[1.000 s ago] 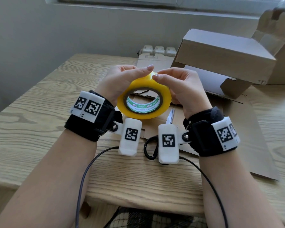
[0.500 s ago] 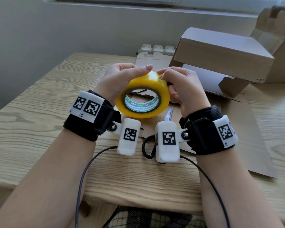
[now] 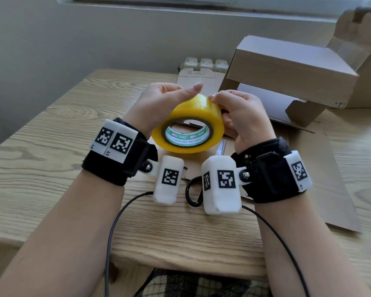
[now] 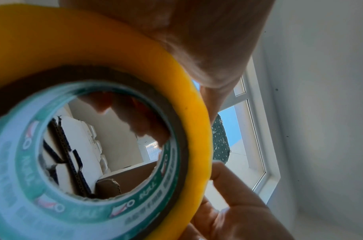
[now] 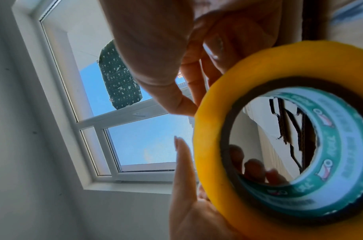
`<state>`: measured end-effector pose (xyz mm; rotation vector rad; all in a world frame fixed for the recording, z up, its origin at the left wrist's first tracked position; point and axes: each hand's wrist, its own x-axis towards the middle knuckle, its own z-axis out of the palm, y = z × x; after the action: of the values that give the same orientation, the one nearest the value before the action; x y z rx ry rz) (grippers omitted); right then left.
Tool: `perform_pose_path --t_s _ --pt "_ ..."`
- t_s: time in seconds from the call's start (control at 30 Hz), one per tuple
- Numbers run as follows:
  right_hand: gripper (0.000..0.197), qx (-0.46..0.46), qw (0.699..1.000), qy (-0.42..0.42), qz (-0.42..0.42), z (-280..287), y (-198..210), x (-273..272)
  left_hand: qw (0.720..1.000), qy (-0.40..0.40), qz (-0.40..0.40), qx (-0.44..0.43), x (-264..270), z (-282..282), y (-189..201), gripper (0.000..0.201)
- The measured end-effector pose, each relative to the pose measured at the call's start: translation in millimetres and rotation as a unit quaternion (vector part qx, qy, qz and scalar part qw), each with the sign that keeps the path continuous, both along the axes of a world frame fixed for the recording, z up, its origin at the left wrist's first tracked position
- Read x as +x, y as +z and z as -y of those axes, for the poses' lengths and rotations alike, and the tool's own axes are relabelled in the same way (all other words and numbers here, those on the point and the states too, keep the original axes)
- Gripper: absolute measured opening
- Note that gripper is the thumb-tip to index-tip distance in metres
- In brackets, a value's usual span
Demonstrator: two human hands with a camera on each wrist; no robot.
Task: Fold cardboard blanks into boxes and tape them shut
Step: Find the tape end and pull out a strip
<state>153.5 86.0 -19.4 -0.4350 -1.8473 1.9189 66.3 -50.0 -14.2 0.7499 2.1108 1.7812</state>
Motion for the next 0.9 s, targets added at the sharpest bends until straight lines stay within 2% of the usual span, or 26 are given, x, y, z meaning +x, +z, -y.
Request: perform_pose_path --t_s 0.07,0.23,0.47,0.6,0.8,0.9 --pt "0.011 -0.014 1.000 0.006 -0.001 -0.1 0.6 1.3 1.000 -0.009 0.012 -0.015 -1.5 1.9 1.6 0.047" --pt "0.009 -0.030 0.999 0.015 -0.008 0.1 0.9 3.3 0.999 -0.017 0.019 -0.020 -0.1 3.2 3.3 0.041" --pt "0.017 -0.057 0.998 0.029 -0.013 0.0 0.8 3.6 0.999 -0.012 0.045 -0.001 -4.1 3.8 1.3 0.036" --pt "0.015 -0.071 0.997 0.036 -0.008 -2.1 -0.1 2.3 0.998 0.001 0.055 -0.004 -4.4 4.1 2.1 0.044" --pt "0.013 -0.065 0.997 0.029 -0.002 -0.2 1.4 3.7 0.999 0.002 0.033 -0.020 0.2 3.9 4.0 0.041" --pt "0.012 -0.040 0.999 0.022 -0.006 1.6 1.2 2.4 0.999 0.000 0.011 -0.048 0.9 5.5 5.3 0.054"
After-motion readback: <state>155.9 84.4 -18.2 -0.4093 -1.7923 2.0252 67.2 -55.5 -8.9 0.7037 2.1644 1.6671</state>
